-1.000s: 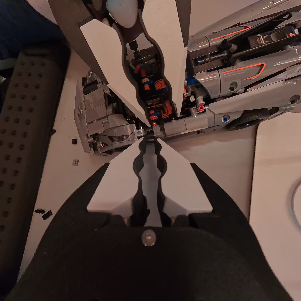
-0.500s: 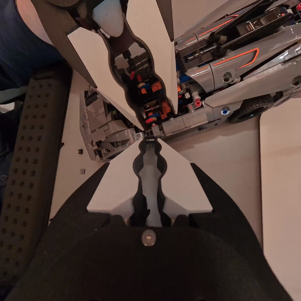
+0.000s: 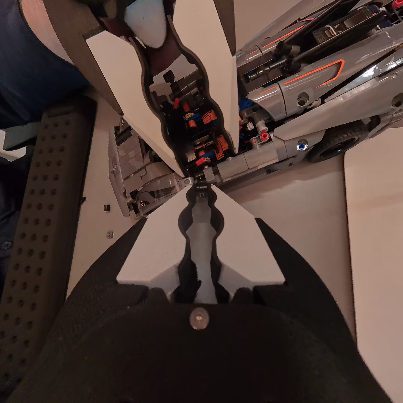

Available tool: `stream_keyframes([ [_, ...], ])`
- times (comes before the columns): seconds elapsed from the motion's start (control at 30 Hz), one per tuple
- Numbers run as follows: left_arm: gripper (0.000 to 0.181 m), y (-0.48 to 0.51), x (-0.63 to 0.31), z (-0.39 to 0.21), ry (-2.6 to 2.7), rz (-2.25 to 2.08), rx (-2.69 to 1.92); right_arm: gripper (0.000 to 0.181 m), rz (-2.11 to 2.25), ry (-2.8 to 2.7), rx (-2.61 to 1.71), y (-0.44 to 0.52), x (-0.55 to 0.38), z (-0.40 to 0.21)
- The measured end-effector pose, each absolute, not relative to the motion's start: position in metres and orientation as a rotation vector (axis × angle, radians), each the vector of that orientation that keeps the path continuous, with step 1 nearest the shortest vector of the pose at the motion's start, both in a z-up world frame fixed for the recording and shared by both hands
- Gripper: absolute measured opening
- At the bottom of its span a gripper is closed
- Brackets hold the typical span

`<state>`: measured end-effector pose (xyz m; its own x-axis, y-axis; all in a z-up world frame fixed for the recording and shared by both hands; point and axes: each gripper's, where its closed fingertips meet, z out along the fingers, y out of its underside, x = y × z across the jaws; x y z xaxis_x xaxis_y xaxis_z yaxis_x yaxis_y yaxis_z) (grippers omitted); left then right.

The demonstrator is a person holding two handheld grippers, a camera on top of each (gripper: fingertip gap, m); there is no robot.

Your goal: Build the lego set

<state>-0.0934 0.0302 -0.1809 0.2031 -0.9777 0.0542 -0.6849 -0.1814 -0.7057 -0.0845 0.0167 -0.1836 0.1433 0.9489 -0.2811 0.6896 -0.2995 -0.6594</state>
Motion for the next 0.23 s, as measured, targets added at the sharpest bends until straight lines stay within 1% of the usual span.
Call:
stream_keyframes([
  [0.23, 0.042, 0.0326, -0.0927, -0.1820, 1.534, -0.666, -1.958, 0.008, 0.946, -1.557, -2.061, 0.0157, -0.0848, -0.1845],
])
